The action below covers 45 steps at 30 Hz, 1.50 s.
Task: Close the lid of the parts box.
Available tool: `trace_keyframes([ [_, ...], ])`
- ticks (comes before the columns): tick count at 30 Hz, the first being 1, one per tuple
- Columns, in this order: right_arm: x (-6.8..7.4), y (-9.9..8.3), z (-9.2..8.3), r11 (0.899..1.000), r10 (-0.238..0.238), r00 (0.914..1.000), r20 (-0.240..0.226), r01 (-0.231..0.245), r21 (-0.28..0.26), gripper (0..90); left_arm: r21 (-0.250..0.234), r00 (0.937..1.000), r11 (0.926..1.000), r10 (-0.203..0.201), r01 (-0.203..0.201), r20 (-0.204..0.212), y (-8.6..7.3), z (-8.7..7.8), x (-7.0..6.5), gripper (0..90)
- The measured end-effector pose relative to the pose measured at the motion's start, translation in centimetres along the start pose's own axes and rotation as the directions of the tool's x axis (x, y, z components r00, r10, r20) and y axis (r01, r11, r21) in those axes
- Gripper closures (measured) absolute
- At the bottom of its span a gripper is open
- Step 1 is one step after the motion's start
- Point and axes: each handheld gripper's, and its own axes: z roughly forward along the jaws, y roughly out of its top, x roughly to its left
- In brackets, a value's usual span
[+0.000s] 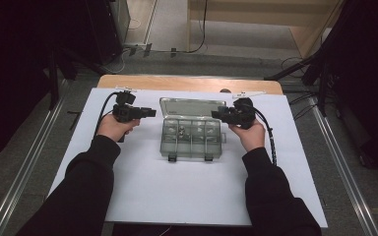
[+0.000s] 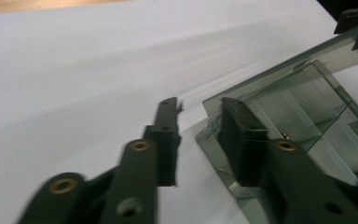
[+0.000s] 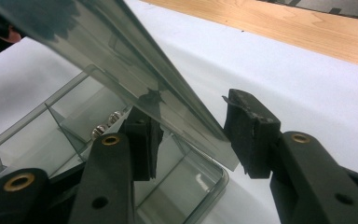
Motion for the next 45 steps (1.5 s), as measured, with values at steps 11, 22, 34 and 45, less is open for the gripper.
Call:
trace_keyframes([
  [11,0.0,0.0,0.0,1.000,-0.010,0.9999,-0.004,0.010,0.002,56.0,0.021,0.9967,0.9970,0.073,-0.074,0.035,3.4,0.0,-1.0,90.0],
  [22,0.0,-0.1,0.0,1.000,-0.007,0.9999,-0.010,0.007,0.004,54.9,0.009,0.9905,0.9950,0.098,-0.100,0.097,4.5,0.3,-2.9,90.0],
  [34,0.1,-0.2,-0.5,0.999,-0.007,0.9998,-0.018,0.008,0.043,42.7,-0.007,0.9888,0.9951,0.099,-0.099,0.112,4.7,0.5,-3.6,89.6],
  [45,-0.8,-0.7,-3.0,0.994,0.010,0.9991,-0.040,-0.006,0.107,45.1,-0.002,0.9908,0.9953,0.097,-0.097,0.094,4.5,0.5,-3.6,89.5],
])
